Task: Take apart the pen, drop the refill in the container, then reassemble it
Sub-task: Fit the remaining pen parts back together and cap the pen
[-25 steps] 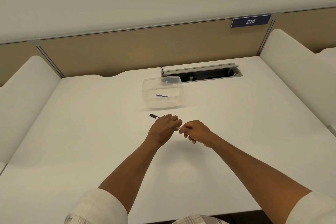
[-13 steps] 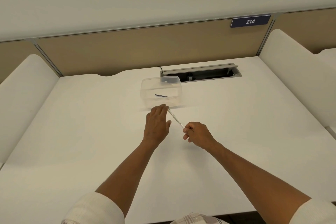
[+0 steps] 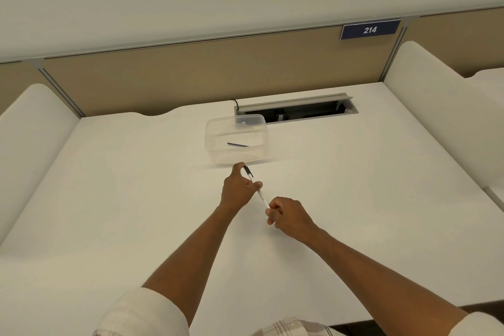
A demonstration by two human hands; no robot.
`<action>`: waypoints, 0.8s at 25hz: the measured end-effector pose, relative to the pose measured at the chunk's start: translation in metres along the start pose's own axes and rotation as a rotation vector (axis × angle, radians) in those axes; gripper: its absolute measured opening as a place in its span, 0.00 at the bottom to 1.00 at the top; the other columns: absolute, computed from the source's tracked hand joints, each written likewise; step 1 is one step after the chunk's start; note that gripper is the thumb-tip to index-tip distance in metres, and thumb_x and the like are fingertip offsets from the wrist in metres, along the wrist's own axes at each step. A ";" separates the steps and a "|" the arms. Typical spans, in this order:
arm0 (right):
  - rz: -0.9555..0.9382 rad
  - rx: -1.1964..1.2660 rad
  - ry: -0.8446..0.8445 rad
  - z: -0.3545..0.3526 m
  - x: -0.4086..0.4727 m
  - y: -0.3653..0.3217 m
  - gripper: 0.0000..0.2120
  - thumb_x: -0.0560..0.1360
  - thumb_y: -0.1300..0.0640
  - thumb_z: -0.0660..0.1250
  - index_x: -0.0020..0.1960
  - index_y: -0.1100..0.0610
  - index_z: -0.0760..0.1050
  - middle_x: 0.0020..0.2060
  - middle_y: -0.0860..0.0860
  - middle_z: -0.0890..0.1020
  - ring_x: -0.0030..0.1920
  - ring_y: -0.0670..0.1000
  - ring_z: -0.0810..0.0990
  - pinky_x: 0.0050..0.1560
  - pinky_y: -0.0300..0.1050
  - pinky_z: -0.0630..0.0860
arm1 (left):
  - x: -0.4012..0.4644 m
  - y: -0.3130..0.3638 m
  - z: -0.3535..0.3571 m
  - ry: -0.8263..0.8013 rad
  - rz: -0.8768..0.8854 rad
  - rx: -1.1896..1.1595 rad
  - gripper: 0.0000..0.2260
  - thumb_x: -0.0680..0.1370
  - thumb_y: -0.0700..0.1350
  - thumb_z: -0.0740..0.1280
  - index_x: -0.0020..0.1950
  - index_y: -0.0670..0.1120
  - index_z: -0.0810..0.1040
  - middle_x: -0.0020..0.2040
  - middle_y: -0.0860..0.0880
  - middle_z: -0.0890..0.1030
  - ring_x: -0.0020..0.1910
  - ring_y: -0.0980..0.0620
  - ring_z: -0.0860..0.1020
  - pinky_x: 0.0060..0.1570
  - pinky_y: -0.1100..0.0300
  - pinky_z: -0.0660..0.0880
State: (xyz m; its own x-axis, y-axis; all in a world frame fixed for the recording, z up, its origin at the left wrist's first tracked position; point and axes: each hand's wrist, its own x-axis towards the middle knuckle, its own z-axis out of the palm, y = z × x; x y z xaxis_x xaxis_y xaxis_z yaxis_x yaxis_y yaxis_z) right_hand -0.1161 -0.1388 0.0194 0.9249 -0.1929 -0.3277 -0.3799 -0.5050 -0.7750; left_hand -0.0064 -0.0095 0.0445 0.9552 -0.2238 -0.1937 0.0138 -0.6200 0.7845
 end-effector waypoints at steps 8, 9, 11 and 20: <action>0.058 -0.078 -0.003 0.009 0.016 0.002 0.07 0.73 0.53 0.71 0.43 0.55 0.74 0.37 0.50 0.80 0.40 0.53 0.80 0.42 0.46 0.76 | 0.010 -0.007 0.020 -0.092 0.021 0.048 0.32 0.69 0.43 0.74 0.71 0.50 0.66 0.39 0.47 0.83 0.41 0.51 0.81 0.42 0.58 0.78; 0.071 -0.081 0.002 0.010 0.019 0.001 0.07 0.72 0.53 0.72 0.44 0.55 0.75 0.38 0.50 0.80 0.42 0.54 0.81 0.44 0.48 0.77 | 0.011 -0.007 0.022 -0.099 0.027 0.056 0.32 0.70 0.43 0.74 0.71 0.50 0.66 0.40 0.47 0.83 0.41 0.52 0.81 0.39 0.62 0.75; 0.095 -0.081 0.023 0.010 0.025 0.001 0.08 0.71 0.54 0.73 0.45 0.55 0.75 0.39 0.51 0.81 0.43 0.55 0.83 0.45 0.49 0.79 | 0.015 -0.008 0.027 -0.112 0.028 0.061 0.31 0.70 0.43 0.74 0.71 0.51 0.67 0.41 0.47 0.83 0.40 0.53 0.80 0.35 0.66 0.70; 0.139 -0.128 0.093 0.015 0.047 0.000 0.11 0.70 0.54 0.74 0.44 0.53 0.72 0.42 0.52 0.83 0.41 0.56 0.83 0.42 0.47 0.78 | 0.038 -0.009 0.037 -0.143 0.042 0.091 0.31 0.71 0.41 0.72 0.73 0.50 0.68 0.37 0.49 0.80 0.40 0.53 0.77 0.38 0.67 0.69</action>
State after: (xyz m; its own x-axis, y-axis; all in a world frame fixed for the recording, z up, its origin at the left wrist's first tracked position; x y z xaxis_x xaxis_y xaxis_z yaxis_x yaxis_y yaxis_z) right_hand -0.0727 -0.1351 -0.0037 0.8637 -0.3416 -0.3707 -0.5040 -0.5696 -0.6493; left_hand 0.0187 -0.0405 0.0086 0.9026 -0.3516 -0.2486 -0.0583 -0.6718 0.7384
